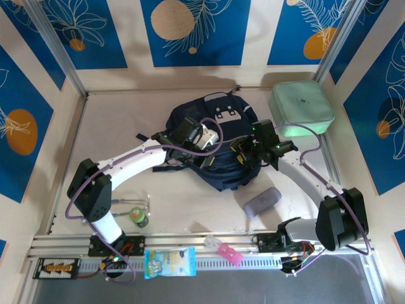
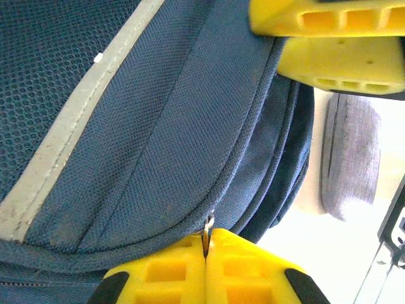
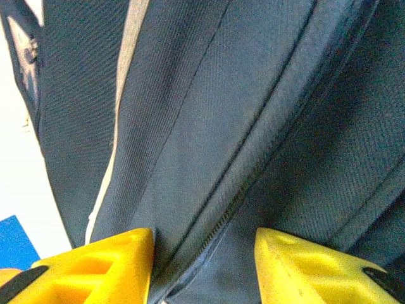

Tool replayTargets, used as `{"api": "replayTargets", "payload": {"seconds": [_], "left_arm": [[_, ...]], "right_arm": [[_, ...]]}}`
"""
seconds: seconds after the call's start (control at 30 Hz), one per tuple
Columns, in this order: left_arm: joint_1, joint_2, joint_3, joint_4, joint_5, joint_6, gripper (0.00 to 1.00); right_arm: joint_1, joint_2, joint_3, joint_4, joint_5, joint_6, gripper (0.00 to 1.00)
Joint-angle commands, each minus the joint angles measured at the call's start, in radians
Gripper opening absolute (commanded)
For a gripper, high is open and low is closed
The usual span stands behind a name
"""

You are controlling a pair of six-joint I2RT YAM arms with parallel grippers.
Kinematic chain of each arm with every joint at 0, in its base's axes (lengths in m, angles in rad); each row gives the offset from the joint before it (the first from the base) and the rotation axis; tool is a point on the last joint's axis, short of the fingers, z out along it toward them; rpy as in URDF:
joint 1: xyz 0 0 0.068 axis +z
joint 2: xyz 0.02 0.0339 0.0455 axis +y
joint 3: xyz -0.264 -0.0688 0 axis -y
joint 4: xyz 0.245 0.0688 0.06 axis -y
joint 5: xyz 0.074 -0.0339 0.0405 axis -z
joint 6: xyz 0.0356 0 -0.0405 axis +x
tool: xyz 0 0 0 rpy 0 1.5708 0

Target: Pack books, pencil case, and school supplies into a backpack

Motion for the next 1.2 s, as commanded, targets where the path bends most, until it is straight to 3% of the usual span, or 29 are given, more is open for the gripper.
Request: {"api": "replayTargets", "payload": {"seconds": [0.0,0.17,0.33,0.43,0.7,0.9,1.13,1.17], "left_arm": [[-0.009,-0.009,0.025,-0.009,0.027,0.018,0.00],[-0.008,-0.017,0.013,-0.075,-0.030,0.076,0.00],[0.022,-0.031,-0.021,-0.146,-0.181,0.148,0.00],[0.053,-0.034,-0.028,-0.153,-0.212,0.161,0.00],[0.128,-0.031,-0.023,-0.114,-0.214,0.162,0.00],[0.194,-0.019,-0.028,-0.094,-0.177,0.085,0.00],[0.267,-0.080,-0.105,-0.090,-0.212,0.036,0.00],[0.270,-0.086,-0.103,-0.097,-0.209,0.031,0.11]], "right_arm": [[0.012,0.024,0.033,0.019,0.021,0.006,0.43],[0.015,0.030,0.046,0.005,0.075,-0.031,0.23],[0.018,0.008,0.073,-0.037,0.125,-0.093,0.16],[0.020,0.013,0.087,-0.043,0.123,-0.122,0.13],[0.021,0.045,0.117,-0.003,0.095,-0.180,0.12],[0.054,0.188,0.218,0.036,0.020,-0.272,0.12],[0.091,0.304,0.335,0.047,-0.026,-0.327,0.15],[0.092,0.297,0.342,0.033,-0.027,-0.329,0.18]]}}
